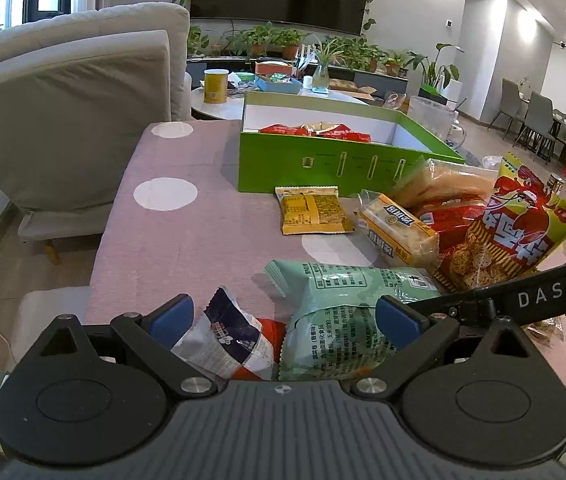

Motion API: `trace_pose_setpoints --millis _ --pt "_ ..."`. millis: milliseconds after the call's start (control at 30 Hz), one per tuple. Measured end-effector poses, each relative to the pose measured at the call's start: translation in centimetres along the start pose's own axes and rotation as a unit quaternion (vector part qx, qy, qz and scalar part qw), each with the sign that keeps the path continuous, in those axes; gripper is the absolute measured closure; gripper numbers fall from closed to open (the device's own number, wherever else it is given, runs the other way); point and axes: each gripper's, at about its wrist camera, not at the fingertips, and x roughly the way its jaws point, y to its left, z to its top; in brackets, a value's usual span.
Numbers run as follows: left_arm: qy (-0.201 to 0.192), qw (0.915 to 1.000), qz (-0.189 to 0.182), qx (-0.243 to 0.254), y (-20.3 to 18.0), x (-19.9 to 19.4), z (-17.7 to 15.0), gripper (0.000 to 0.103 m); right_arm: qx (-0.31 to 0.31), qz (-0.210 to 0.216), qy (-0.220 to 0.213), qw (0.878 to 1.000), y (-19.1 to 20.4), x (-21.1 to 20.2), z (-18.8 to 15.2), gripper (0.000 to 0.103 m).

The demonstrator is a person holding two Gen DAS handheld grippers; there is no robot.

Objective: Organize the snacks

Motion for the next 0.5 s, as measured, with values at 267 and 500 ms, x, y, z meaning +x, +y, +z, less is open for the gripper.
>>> trace_pose_setpoints --millis 267,500 --pt "0.007 0.9996 -0.021 0.020 -0.6 0.1 -0.3 0.023 0.005 0.003 -0.003 1.000 -0.3 0.0 0.1 0.053" --pt "0.006 0.9984 -0.027 0.048 -1.2 0.0 -0.9 0.023 0.003 -0.005 -0.011 1.000 0.3 0.1 0.2 0.053"
